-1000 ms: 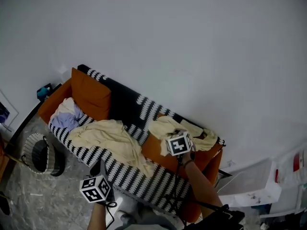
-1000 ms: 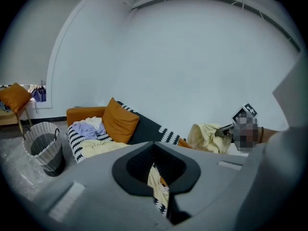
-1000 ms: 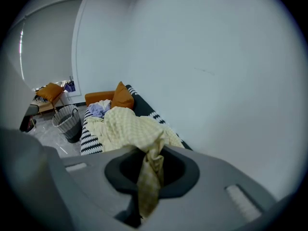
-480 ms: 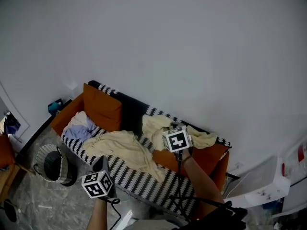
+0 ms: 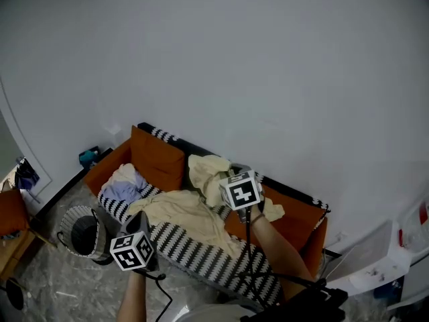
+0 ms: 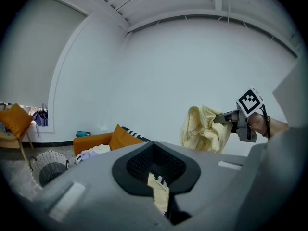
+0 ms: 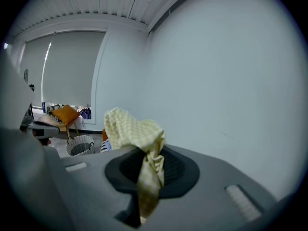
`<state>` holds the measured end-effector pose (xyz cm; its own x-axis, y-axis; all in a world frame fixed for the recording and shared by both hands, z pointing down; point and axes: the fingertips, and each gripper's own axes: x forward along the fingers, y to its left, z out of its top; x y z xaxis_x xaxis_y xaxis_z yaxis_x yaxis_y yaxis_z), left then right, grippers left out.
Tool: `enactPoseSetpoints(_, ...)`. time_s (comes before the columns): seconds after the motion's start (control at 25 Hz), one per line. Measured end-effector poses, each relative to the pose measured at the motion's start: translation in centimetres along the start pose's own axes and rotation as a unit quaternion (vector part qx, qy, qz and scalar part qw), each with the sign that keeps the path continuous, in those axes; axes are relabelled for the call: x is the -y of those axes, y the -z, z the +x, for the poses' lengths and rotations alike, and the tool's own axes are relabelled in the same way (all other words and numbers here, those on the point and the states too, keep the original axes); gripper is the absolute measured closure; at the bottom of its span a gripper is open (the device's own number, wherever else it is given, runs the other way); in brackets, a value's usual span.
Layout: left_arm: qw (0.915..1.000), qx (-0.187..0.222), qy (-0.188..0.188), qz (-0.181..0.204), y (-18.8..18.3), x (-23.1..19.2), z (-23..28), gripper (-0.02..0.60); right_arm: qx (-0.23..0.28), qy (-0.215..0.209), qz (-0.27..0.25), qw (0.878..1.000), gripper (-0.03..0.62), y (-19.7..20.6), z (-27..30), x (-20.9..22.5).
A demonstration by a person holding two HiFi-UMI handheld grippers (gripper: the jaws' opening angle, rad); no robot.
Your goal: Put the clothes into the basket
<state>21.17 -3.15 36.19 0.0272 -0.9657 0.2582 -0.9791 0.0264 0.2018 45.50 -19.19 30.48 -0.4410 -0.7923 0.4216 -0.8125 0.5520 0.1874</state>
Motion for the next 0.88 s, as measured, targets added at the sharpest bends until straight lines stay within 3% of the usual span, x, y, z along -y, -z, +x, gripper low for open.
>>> enactPoseSetpoints(0.16,0.9995,0.015,-0.021,0.02,-1.7,-2.2,-1.6,0.588,0.01,-0.026,-0.013,1.0,0.545,-2.2,0.2,-3.4)
enactPoseSetpoints(0.4,0.9977,0.036,-0.057,0.006,-2.5,-6.2,-4.8,0.588,0.036,-0.068,-0.017,0.997,0.546,-5.4,0.3,-8.8)
enactPoseSetpoints(0.88,0.9861,0.068,-0.144,-0.049,-3.8,-16.0,-12.6,0.588,0.079,-0.189,-0.041,0.978,0.546,-11.2,1.5,-26.9)
